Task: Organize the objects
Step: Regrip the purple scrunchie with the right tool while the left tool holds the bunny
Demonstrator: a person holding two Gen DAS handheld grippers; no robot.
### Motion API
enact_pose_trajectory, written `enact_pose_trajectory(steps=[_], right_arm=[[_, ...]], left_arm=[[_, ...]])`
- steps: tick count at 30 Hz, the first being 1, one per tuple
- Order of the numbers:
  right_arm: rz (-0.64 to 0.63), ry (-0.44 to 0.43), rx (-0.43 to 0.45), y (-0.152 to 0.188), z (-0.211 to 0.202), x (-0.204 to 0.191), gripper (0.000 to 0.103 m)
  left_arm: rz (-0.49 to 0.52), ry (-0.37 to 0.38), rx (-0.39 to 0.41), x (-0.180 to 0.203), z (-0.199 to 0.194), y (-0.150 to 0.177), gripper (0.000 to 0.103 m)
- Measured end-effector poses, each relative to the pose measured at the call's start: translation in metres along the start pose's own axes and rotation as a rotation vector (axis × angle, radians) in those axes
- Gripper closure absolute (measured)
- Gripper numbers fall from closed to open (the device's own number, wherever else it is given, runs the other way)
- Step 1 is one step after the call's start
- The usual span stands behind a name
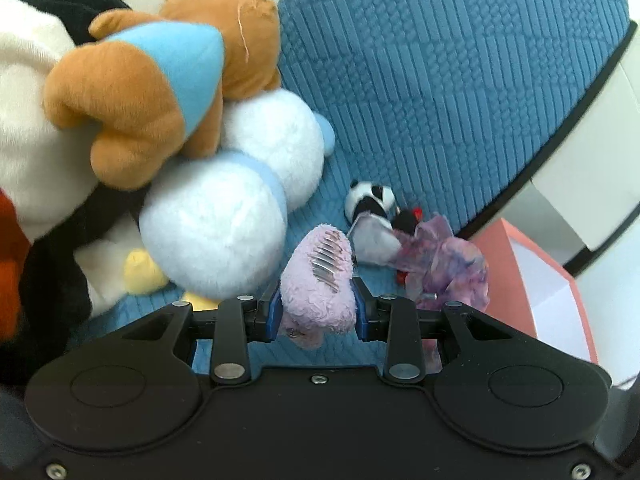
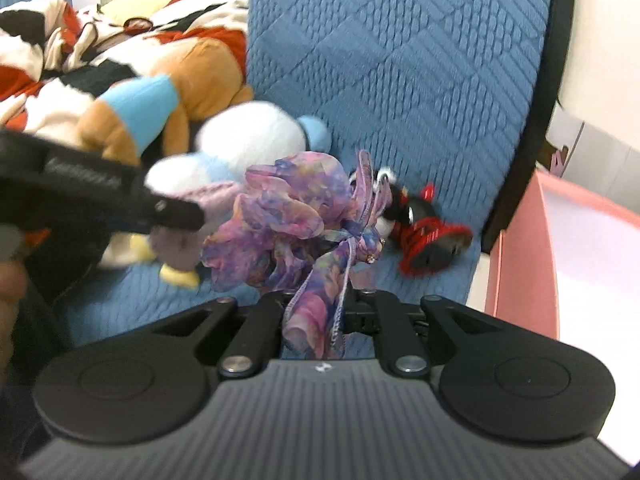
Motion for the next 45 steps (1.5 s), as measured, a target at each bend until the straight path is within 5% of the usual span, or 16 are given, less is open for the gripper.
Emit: enact_pose_trajectory(steps=[14, 16, 18, 23, 45], right_arm=[[0.135, -0.058, -0.153, 0.066, -0.009, -0.017, 0.086], [0.142, -0.072, -0.164, 0.068, -0.008, -0.021, 0.076], [0.118, -0.066, -0.17, 0.069, -0.008, -0.026, 0.049], [0.094, -0.071, -0.113, 0.063, -0.015, -0.031, 0.022], [0.019, -0.159, -0.049, 0.057, 0.042, -0.074, 0.023]], left_arm=[[0.07, -0.033, -0.027, 0.006, -0.007, 0.023, 0.071], [0.061, -0.041, -0.032, 0.003, -0.003, 0.022, 0.071], [0.046, -0.04, -0.037, 0.001, 0.0, 0.022, 0.071], [0.027, -0.04, -0.045, -0.003, 0.004, 0.02, 0.071], [-0.027, -0.06, -0.038, -0.016, 0.006, 0.012, 0.071]])
Point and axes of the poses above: each gripper's, at about its wrist camera, not at the fingertips, and z roughly the way its jaws point, x to its right, y to its underside, the point moved 9 cm from there along z, roughly the way its jaws point, and after that the axes turned 4 degrees about y, right-handed, at the moved point
